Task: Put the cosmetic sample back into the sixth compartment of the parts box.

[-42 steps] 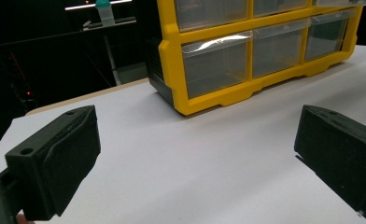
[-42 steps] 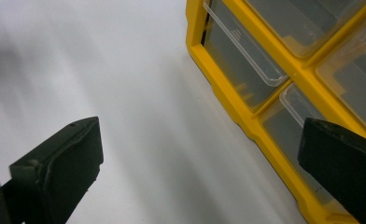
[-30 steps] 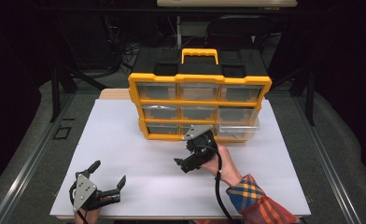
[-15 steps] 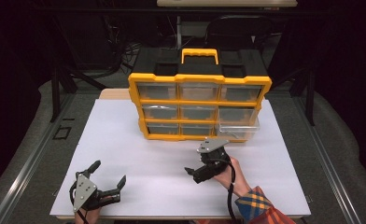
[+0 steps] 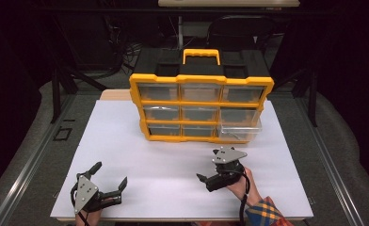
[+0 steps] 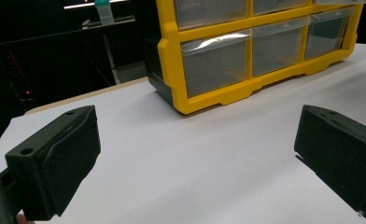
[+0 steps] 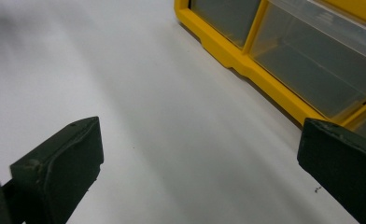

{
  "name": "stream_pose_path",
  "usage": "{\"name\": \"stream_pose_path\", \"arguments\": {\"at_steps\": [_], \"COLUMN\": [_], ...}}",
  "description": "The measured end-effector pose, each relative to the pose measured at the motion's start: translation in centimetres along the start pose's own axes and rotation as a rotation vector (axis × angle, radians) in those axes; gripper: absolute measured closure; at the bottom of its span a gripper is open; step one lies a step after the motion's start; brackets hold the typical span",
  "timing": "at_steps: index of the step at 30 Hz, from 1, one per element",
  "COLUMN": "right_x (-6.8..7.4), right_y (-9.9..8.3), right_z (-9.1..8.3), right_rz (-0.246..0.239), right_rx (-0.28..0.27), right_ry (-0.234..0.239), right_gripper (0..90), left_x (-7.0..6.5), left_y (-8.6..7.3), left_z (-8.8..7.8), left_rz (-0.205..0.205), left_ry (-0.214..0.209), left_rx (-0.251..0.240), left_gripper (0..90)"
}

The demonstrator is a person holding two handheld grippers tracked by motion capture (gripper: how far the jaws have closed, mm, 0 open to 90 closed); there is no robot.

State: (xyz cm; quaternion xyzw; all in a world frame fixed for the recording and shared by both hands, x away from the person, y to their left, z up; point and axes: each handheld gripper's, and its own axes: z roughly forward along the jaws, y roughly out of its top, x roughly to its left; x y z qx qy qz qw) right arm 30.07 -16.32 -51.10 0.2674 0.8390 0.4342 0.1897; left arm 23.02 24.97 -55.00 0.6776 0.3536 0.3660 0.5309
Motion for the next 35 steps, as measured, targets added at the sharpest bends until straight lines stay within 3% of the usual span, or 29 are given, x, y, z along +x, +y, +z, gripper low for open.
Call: {"name": "stream_pose_path", "arguments": {"at_steps": [16,26,35], "right_x": [-1.0,-1.0,-1.0], "right_y": [-3.0,-4.8,-5.2], "right_z": [-2.2,-4.0,-4.2], "right_rz": [0.039,0.044,0.044], "right_rx": [-0.066,-0.108,-0.113], "right_ry": [-0.047,-0.102,-0.107], "right_gripper": [0.0,0.0,0.0], "left_x": [-0.1,0.0,-0.1], "left_y": [-0.1,0.0,-0.1], "left_z": [0.1,0.2,0.4], "left_rz": [0.007,0.011,0.015], "left_ry": [-0.003,-0.011,-0.017], "left_rx": [0.010,0.017,0.030], "left_gripper": [0.2,0.2,0.2]}}
